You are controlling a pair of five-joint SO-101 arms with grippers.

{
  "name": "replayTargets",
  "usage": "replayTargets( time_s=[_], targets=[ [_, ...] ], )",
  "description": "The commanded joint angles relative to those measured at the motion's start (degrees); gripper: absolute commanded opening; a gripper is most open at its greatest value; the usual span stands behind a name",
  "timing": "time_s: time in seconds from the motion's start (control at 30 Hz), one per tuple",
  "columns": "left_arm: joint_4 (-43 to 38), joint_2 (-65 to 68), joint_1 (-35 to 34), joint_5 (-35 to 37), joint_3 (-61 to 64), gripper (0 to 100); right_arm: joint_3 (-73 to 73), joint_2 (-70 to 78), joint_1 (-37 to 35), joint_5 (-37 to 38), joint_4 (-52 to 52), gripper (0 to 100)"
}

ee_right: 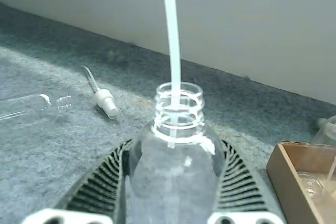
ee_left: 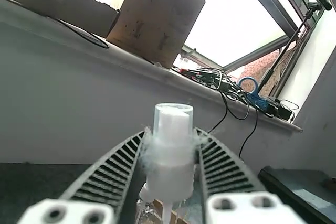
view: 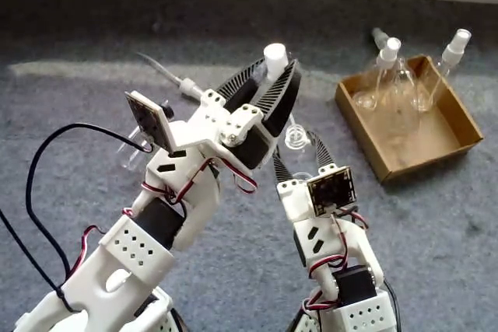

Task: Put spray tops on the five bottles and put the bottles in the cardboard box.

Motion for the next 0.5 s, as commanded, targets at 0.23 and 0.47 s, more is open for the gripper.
replayTargets(
  time_s=[0.23, 0.47],
  targets=[
    [-0.2, 0.2, 2.6, 0.7, 9.4, 1, 6.0, -0.7, -0.2, 0.4, 0.1, 8.3],
    [-4.0, -0.1, 7.4, 0.4, 13.2, 1, 6.0, -0.7, -0.5, 0.5, 2.2, 8.2]
  ],
)
